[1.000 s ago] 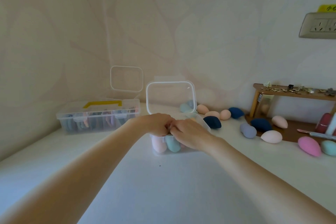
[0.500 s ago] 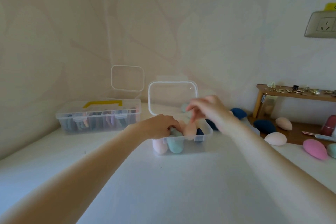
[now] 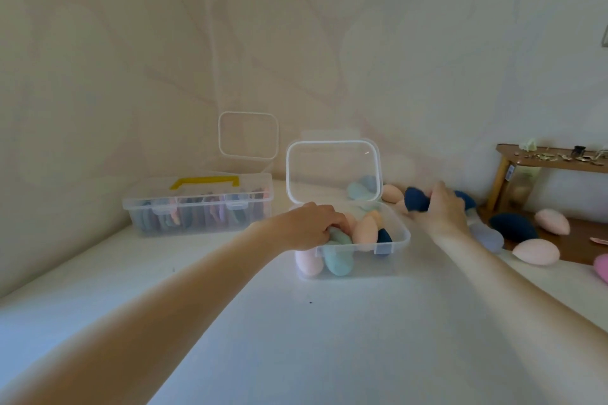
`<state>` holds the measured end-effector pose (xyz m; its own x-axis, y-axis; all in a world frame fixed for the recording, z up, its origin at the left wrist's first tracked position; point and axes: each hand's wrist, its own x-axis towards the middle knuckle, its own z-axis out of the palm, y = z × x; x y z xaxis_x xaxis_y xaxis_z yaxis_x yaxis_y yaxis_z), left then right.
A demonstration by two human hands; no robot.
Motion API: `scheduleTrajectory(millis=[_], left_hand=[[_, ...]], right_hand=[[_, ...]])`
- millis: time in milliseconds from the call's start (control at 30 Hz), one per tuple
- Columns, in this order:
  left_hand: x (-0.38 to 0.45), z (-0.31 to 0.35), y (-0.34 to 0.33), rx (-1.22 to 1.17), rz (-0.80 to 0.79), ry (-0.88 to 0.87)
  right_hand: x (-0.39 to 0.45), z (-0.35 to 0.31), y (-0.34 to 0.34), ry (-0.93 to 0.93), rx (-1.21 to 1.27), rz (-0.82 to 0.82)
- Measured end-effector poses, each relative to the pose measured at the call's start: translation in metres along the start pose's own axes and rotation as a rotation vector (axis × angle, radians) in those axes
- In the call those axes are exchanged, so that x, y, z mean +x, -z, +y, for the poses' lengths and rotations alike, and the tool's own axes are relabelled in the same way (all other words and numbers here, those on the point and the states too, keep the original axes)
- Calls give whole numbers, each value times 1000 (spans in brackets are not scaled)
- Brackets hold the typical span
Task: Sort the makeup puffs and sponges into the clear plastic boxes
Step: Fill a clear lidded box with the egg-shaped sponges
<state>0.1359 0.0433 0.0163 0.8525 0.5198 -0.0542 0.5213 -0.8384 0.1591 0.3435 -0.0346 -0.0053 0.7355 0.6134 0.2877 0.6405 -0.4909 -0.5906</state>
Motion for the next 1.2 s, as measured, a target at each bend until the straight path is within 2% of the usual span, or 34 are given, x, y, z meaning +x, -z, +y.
scheduleTrajectory(millis=[67, 100, 167, 233, 300, 367, 400, 500, 600, 667, 967, 1133, 1200], left_hand=[[-1, 0, 1, -2, -5, 1], [-2, 0, 1, -4, -2, -1], [-4, 3, 3, -13, 53, -11], [-9, 6, 6, -71, 176, -6], [-14, 9, 9, -133, 292, 8], [-20, 12, 13, -140, 338, 22], [-23, 13, 14, -141, 329, 28], [-32, 20, 19, -197, 170, 44], [-36, 24, 17, -239, -20, 68], [-36, 21, 10, -215, -84, 88], [-34, 26, 3, -98, -140, 98], [-36, 30, 6, -83, -146, 71], [-38, 32, 7, -65, -142, 73]], right_hand=[[-3, -19, 21, -4, 196, 15], [-4, -28, 30, -5, 329, -37], [-11, -43, 46, 5, 593, -177], [-19, -53, 58, 38, 720, -313], [-25, -58, 67, 54, 793, -535], [-32, -61, 68, 103, 662, -775], [-34, -61, 66, 150, 525, -834], [-37, -61, 56, 201, 287, -852], [-40, -67, 51, 129, 248, -913], [-39, -69, 46, 107, 216, -934], [-33, -64, 34, 165, 147, -886], [-31, -64, 36, 150, 165, -998], [-33, -67, 35, 169, 101, -1008]])
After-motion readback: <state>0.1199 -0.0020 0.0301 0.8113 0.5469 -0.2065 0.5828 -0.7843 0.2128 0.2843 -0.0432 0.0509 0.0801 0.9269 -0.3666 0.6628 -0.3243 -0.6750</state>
